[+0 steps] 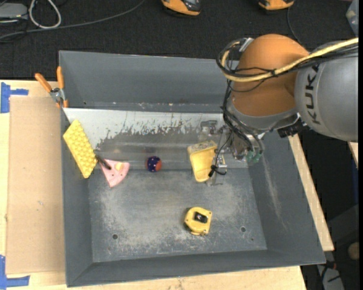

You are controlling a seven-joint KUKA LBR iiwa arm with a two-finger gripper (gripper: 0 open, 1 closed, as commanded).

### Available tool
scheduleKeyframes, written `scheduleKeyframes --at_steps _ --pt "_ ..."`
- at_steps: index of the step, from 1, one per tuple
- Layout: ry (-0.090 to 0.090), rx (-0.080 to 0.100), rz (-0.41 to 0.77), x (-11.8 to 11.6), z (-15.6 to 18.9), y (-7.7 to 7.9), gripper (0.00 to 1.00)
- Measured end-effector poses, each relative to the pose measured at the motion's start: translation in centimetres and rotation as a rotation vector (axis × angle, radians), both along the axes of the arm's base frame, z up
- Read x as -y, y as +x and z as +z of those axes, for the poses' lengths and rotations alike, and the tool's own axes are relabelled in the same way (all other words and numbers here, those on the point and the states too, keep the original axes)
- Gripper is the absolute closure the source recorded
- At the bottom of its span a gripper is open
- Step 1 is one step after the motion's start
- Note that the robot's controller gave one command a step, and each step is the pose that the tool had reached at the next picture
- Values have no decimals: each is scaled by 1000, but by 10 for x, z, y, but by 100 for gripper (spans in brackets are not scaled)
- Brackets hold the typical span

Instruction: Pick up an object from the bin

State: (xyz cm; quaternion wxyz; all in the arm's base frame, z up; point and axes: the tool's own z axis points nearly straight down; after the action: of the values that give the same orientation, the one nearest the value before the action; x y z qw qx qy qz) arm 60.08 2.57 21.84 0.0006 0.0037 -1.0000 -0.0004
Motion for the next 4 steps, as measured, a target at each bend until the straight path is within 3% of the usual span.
scheduleKeyframes --at_steps 1,2,3,4 --pt "1 -1 -34 20 -94 -51 0" --pt "2 7 -91 36 -89 6 0" --pt "0 -7 -254 29 -111 -51 0" --pt "1 11 -125 34 -143 -60 0"
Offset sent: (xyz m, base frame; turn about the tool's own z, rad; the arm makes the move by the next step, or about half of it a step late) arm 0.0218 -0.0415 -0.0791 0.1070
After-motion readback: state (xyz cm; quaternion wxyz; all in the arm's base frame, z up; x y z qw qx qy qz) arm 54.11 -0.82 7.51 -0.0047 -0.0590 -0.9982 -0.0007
